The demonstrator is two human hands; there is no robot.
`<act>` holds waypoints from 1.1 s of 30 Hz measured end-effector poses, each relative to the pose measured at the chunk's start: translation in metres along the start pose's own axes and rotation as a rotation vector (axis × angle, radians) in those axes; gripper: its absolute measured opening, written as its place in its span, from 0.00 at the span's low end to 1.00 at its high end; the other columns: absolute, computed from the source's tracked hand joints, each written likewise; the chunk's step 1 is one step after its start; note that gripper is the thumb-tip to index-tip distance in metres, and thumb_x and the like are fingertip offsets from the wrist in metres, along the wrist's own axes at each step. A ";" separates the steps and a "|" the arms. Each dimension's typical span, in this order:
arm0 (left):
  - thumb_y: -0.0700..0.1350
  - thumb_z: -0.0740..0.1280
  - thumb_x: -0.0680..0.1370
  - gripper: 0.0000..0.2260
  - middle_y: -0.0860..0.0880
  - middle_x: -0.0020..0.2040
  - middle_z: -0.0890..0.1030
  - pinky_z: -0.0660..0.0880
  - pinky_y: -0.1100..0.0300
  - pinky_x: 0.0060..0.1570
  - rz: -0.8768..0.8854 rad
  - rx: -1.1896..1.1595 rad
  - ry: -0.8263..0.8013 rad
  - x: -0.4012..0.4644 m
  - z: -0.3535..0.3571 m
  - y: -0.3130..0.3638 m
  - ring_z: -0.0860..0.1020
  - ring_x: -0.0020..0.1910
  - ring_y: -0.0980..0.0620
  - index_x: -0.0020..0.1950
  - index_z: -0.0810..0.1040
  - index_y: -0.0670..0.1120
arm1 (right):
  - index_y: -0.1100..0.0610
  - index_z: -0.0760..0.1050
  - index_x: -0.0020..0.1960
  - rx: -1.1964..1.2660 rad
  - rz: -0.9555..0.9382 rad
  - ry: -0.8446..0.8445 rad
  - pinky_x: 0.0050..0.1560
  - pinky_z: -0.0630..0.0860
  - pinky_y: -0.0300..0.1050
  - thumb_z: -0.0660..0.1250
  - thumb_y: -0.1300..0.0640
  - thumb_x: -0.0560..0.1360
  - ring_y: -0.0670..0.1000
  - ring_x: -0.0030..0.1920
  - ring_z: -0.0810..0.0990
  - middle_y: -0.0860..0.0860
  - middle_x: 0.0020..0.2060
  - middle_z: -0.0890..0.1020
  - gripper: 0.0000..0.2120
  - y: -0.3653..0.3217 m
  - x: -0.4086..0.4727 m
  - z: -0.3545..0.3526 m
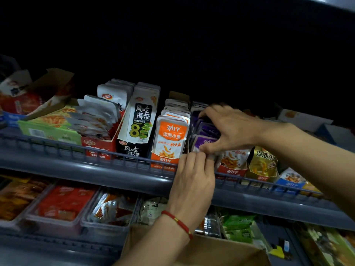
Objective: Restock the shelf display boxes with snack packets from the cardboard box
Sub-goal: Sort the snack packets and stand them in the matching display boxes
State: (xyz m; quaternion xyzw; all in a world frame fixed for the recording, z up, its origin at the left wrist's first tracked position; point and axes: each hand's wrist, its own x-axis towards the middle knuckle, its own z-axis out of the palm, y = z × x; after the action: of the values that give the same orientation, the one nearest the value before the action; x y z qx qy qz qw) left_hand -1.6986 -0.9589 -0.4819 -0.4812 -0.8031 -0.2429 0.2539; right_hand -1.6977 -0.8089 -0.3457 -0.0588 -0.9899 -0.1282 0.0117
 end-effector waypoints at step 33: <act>0.39 0.75 0.64 0.21 0.46 0.50 0.76 0.74 0.50 0.55 -0.088 -0.038 -0.109 0.004 0.001 -0.001 0.74 0.49 0.46 0.56 0.77 0.45 | 0.46 0.50 0.82 0.177 0.054 -0.225 0.65 0.72 0.49 0.63 0.23 0.66 0.52 0.71 0.72 0.50 0.77 0.67 0.52 0.014 0.029 0.000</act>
State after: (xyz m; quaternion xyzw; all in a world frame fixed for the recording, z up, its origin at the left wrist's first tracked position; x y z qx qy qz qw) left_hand -1.7015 -0.9562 -0.4797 -0.4624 -0.8315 -0.2424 0.1899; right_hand -1.7247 -0.7926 -0.3409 -0.0980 -0.9905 -0.0324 -0.0910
